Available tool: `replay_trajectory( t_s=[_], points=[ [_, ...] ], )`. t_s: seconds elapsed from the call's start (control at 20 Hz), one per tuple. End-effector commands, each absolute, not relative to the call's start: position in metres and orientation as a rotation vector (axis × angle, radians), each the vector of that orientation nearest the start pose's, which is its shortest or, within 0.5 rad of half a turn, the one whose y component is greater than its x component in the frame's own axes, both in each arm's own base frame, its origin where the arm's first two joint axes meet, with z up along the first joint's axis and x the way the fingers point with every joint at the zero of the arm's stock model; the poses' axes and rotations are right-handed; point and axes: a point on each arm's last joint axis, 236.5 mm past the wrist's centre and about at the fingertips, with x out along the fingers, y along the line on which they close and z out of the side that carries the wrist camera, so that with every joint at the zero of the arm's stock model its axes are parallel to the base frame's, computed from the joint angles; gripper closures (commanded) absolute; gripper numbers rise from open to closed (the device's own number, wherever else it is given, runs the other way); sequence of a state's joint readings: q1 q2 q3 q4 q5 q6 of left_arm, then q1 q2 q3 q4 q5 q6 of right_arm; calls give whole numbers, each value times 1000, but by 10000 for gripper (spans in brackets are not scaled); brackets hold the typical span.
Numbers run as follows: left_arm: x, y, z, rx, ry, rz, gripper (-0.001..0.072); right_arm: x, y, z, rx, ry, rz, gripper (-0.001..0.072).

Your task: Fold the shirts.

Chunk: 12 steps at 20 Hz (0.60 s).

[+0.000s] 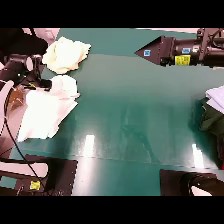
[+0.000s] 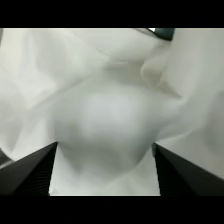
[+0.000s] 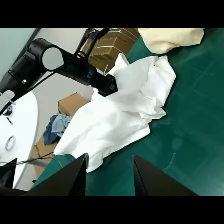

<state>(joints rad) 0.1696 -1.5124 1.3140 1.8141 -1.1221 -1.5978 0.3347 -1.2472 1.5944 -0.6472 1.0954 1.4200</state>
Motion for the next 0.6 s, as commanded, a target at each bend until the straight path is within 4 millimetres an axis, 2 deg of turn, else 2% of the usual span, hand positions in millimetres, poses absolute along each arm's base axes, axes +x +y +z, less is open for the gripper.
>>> replay_trajectory(
  t_s=[0.0,0.05,0.15,0.2,0.25,0.3,0.35,0.45,0.55],
  points=[
    [417,115,-50,72,1378,246,3,354,302,286,464,744,985,366],
    [416,111,-52,54,1384,238,182,354,302,287,464,743,986,366],
    [412,101,-48,29,1412,199,678,352,300,293,461,725,987,366],
    [411,91,-45,-6,1420,165,683,351,298,298,460,707,985,366],
    [412,71,-37,-57,1425,92,683,351,296,305,450,677,979,367],
    [416,40,-25,-124,1408,-14,685,352,290,311,441,650,965,367],
    [421,5,-8,-179,1383,-131,685,353,284,315,431,630,948,367],
    [425,-83,36,-221,1309,-400,686,359,264,323,427,596,902,367],
    [415,-174,72,-193,1235,-645,687,366,241,329,426,568,849,367]
  ],
)
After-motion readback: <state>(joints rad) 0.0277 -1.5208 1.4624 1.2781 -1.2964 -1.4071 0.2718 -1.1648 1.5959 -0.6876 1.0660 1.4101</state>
